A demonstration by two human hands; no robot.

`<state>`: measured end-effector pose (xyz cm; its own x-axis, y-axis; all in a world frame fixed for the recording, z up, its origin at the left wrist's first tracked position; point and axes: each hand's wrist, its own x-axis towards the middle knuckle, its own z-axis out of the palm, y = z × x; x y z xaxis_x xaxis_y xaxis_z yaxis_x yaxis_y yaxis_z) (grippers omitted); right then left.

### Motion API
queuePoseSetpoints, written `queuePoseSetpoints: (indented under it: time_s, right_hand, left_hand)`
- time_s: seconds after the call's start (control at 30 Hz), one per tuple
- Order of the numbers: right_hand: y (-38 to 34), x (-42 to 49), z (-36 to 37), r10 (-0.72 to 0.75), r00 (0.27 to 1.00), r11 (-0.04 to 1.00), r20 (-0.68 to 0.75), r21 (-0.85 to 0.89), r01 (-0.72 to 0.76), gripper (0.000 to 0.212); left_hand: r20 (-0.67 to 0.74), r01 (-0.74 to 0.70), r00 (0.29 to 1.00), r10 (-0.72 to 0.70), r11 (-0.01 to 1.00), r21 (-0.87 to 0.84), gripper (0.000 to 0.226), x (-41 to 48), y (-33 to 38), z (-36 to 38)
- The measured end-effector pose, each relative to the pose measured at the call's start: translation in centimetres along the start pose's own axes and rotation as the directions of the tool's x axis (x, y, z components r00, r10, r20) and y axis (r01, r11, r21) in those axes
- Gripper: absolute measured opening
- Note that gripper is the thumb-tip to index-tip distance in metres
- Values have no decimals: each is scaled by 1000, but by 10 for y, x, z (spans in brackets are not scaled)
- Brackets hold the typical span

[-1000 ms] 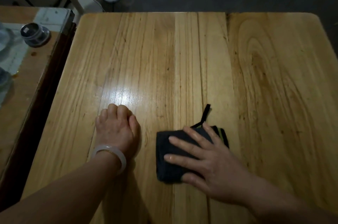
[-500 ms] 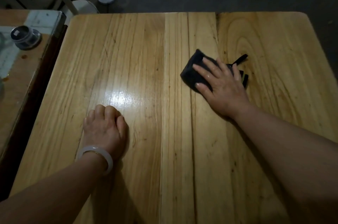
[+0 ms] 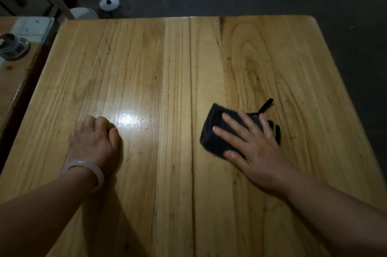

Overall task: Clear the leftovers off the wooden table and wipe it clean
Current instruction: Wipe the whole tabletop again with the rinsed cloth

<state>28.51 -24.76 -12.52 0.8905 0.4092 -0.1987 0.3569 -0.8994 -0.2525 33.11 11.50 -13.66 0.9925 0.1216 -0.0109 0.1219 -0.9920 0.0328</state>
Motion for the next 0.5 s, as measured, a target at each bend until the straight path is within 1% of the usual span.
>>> queuePoseSetpoints:
  time_s: [0.07,0.1,0.17,0.2,0.27,0.33,0.43,0.5]
  right_hand:
    - [12,-20,2,-106,994,994,36,-21,106,52]
    - [17,-25,2,-145,988,989,51,-32,147,52]
    - [24,-27,-1,-183,981,982,60,-34,185,53]
    - [26,-26,-3,-184,981,982,54,-27,186,53]
    - [27,-23,-5,-177,983,984,45,-11,178,53]
    - [29,-18,-6,-148,988,989,38,3,148,54]
    - [35,-8,-11,-57,998,998,13,0,57,54]
    - [39,4,-16,11,1000,1000,-2,6,-11,55]
  left_hand:
    - [2,27,1000,-27,998,64,31,-2,4,-2]
    - [1,65,998,-66,995,74,28,-2,8,-4]
    - [-10,148,989,-148,989,19,21,-2,24,-7]
    - [-14,160,987,-160,987,-25,18,-1,38,-9]
    - [-15,103,994,-105,989,-111,16,-1,72,-12]
    - [7,2,1000,-1,985,-175,17,-1,112,-11]
    - [19,-120,992,127,970,-214,21,2,161,-7]
    - [1,-154,987,158,965,-214,22,7,180,-4]
